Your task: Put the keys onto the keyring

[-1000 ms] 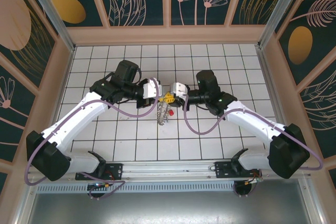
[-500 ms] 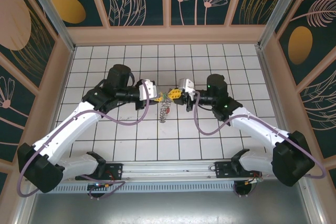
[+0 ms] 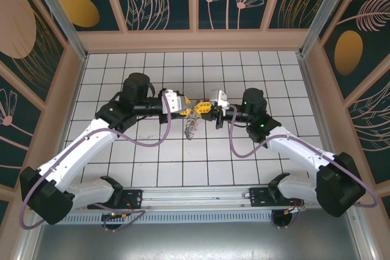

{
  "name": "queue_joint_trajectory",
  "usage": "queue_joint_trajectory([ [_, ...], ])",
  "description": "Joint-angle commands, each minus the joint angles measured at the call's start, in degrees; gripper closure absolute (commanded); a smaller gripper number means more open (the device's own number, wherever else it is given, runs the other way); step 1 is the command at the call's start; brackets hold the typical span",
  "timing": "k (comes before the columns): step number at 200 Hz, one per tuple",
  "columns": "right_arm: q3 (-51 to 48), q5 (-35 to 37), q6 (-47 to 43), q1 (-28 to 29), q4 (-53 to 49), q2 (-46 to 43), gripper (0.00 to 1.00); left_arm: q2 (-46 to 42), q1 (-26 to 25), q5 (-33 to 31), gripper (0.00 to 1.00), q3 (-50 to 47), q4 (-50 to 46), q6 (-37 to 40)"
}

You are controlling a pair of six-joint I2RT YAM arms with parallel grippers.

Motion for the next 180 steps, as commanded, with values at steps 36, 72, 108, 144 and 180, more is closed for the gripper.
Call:
queue_joint_trajectory([
  [36,1.8,-1.0,0.0,1.0,3.4,-2.0,1.0,1.9,0.0,3.2,1.0,1.8,-1.1,2.9],
  [72,-1.3,2.6,6.0,0.4,12.5,-3.6,1.0,1.4,0.1,1.6,1.0,1.1,-2.5,3.8],
  [108,-5.0,5.2,13.8,-0.7,24.1,-4.8,1.0,-0.3,0.0,-1.6,1.0,-2.3,-0.8,3.3],
  [144,-6.0,5.5,15.7,-0.6,27.2,-4.4,1.0,-1.6,0.0,-0.6,0.94,-3.7,4.1,0.0],
  [180,-7.2,7.2,18.7,-0.4,33.3,-3.5,1.0,0.5,0.0,3.3,0.91,-3.2,4.1,0.0],
])
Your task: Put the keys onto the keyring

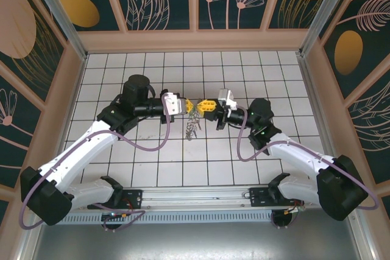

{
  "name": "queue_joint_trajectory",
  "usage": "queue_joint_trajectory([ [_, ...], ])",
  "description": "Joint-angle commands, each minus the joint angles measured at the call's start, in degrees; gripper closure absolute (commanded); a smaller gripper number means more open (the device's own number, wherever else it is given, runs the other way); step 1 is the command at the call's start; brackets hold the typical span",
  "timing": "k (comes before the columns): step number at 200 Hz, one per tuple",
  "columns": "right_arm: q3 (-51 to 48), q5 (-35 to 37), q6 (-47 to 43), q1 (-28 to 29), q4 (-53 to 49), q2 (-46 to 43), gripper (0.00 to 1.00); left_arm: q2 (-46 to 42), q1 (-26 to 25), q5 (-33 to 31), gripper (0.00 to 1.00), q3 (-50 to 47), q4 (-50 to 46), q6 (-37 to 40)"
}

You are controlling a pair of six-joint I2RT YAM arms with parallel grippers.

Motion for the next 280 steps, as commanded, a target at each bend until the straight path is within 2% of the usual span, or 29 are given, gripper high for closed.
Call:
queue_joint_trajectory([
  [1,0.1,2.6,4.0,-0.5,13.5,-1.2,1.0,1.3,0.5,2.1,0.91,-0.7,-2.0,-1.0],
  [31,0.2,3.2,3.7,0.5,14.2,-0.1,1.0,1.2,0.5,5.5,0.69,-1.5,3.8,-6.7],
  [57,1.2,2.5,-2.2,1.0,6.7,-0.6,1.0,0.4,0.5,6.7,0.63,2.0,3.9,-11.0],
  [102,4.9,-1.8,-13.4,1.0,-7.2,-1.0,1.0,-3.2,0.5,0.9,0.55,2.8,1.7,-10.3],
  [130,5.4,-2.8,-14.7,1.1,-8.8,-0.8,1.0,-2.8,0.5,0.3,0.64,4.0,-2.9,-7.7],
  [194,6.9,-3.7,-14.8,1.5,-9.6,-0.3,1.0,-0.7,0.5,2.8,0.62,2.9,-2.7,-8.1],
  [231,7.0,-3.5,-14.0,1.9,-8.5,-0.4,1.0,1.4,0.5,5.0,0.69,3.0,-3.0,-8.1],
  [250,7.0,-3.3,-13.8,2.1,-8.3,-0.5,1.0,1.5,0.5,5.6,0.79,3.1,-3.4,-7.5],
  [274,7.0,-3.1,-13.7,2.2,-8.2,-0.1,1.0,1.3,0.5,5.4,1.0,3.2,-4.5,-6.5],
  [280,7.1,-3.0,-13.8,2.2,-8.3,-0.1,1.0,1.4,0.6,5.0,1.0,3.3,-5.1,-6.2],
])
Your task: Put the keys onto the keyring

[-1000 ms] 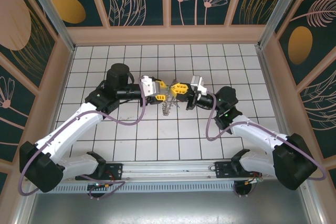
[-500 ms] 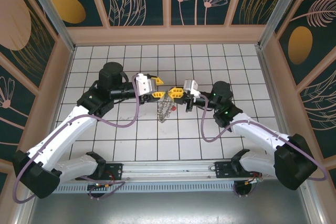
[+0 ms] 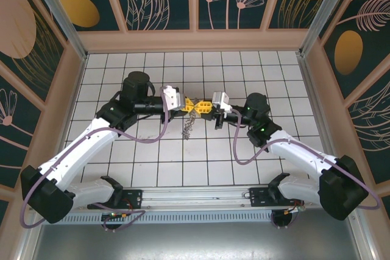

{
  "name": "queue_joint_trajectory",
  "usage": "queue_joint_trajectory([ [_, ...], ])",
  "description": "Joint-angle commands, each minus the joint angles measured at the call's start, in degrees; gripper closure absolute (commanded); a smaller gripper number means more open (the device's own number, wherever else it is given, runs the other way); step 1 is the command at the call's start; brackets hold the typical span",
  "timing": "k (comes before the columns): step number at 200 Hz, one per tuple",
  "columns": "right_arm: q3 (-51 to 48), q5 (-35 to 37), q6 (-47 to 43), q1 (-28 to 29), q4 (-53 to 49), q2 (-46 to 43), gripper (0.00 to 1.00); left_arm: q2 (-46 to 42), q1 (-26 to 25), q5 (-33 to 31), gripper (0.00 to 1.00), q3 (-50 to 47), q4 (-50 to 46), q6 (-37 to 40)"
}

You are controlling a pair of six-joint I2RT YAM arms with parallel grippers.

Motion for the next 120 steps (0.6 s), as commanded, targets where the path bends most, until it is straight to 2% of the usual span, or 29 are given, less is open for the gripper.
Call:
queue_joint_trajectory([
  [1,2.2,-1.4,-0.1,0.7,3.6,-0.2,1.0,0.3,0.1,0.8,1.0,0.5,-2.1,1.5],
  [22,2.6,-0.9,-1.9,0.7,1.4,0.1,1.0,0.2,0.1,0.0,1.0,1.4,-5.0,4.4],
  [48,5.3,0.0,-11.7,0.7,-11.4,-0.5,1.0,-0.4,0.1,-2.5,1.0,2.1,-7.8,7.7],
  [68,8.9,1.1,-21.0,0.5,-24.9,-0.5,0.78,0.1,0.0,-5.7,1.0,3.4,-11.7,11.0],
  [87,11.7,2.1,-27.5,0.3,-34.1,0.3,0.74,1.9,0.0,-8.2,1.0,6.0,-17.8,15.4],
  [120,14.5,2.1,-29.8,-0.1,-38.9,2.2,0.71,3.5,0.0,-10.1,1.0,8.1,-20.7,18.4],
])
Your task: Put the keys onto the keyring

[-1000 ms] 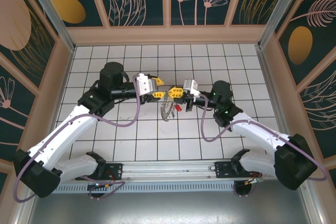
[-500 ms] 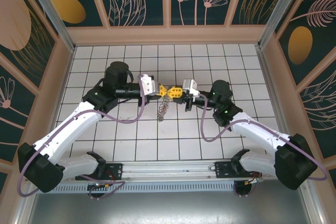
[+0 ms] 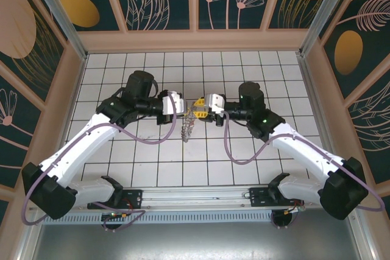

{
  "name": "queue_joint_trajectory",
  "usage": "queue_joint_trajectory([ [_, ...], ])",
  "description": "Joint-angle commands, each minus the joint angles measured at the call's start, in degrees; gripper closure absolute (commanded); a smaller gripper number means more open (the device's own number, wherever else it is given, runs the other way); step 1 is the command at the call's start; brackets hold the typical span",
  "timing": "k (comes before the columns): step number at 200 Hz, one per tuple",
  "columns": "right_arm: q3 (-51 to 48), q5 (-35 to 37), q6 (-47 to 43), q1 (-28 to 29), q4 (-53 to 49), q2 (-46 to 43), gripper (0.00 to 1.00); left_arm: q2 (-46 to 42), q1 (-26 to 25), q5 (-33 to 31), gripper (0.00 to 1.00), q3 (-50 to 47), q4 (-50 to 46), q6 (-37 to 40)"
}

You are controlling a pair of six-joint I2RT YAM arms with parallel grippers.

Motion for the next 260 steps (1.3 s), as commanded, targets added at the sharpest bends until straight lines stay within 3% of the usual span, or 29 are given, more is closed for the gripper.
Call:
queue_joint_trajectory([
  [1,3.2,-0.1,-6.2,-0.4,-8.8,1.8,0.71,0.8,-0.1,-1.8,1.0,2.9,-4.2,4.5],
  [93,1.4,-0.1,-0.7,0.5,-0.7,3.7,0.71,2.9,0.0,0.8,1.0,3.3,-3.1,2.2],
  [182,1.7,-1.7,0.6,1.5,-1.3,5.5,0.74,2.8,-0.1,1.4,1.0,3.4,-2.4,1.1],
  [231,1.7,-2.0,1.6,1.7,-1.1,5.9,0.86,2.6,-0.1,1.9,1.0,3.4,-2.5,1.1],
  [260,2.1,-1.7,1.9,1.8,-1.6,6.9,0.85,2.3,0.0,2.1,1.0,3.4,-1.8,0.7],
])
